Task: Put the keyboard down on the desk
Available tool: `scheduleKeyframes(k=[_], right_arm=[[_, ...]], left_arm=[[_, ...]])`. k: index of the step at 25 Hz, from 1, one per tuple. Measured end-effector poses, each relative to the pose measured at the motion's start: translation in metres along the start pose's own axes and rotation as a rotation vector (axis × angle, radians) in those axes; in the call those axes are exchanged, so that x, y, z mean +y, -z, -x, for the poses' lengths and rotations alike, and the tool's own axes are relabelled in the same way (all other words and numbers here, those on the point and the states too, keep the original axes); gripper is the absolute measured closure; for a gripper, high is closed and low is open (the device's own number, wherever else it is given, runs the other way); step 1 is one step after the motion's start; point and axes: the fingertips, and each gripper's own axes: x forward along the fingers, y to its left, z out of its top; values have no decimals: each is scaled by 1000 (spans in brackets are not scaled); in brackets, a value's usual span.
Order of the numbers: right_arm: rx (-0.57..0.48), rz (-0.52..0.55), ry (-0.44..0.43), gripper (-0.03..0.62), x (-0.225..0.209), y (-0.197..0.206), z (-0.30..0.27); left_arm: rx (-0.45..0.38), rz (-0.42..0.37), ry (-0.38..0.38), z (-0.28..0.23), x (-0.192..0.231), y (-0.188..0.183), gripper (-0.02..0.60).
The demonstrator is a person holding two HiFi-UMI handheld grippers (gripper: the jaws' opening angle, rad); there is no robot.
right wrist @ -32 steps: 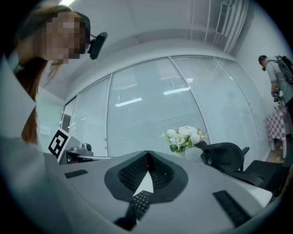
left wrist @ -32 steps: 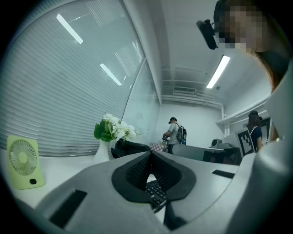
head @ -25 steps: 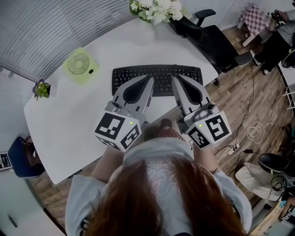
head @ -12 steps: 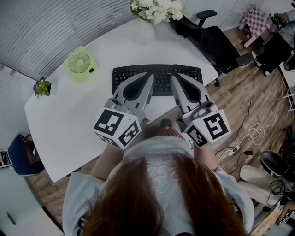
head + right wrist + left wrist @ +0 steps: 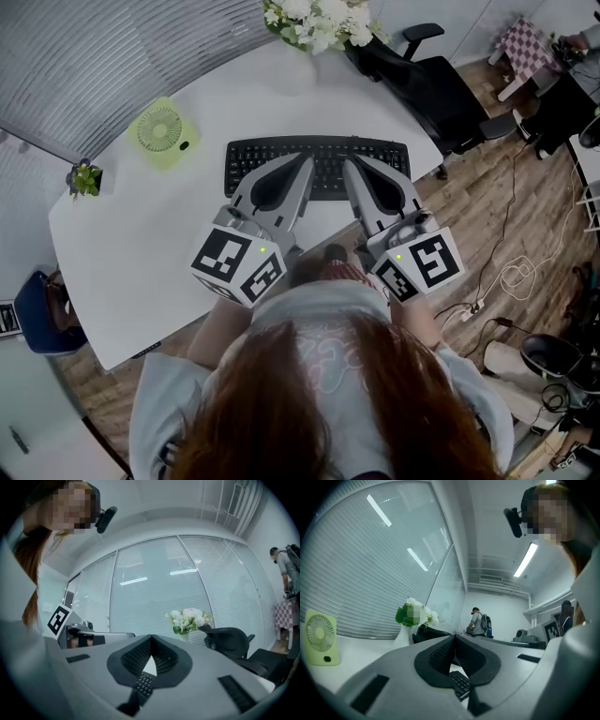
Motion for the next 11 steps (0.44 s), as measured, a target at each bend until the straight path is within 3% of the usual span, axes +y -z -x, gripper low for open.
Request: scheduleKeyframes(k=[11], right_arm=[[-3, 2, -11, 591, 1, 0, -4]], left_arm=[[-6, 5, -17, 3, 10, 0, 571]])
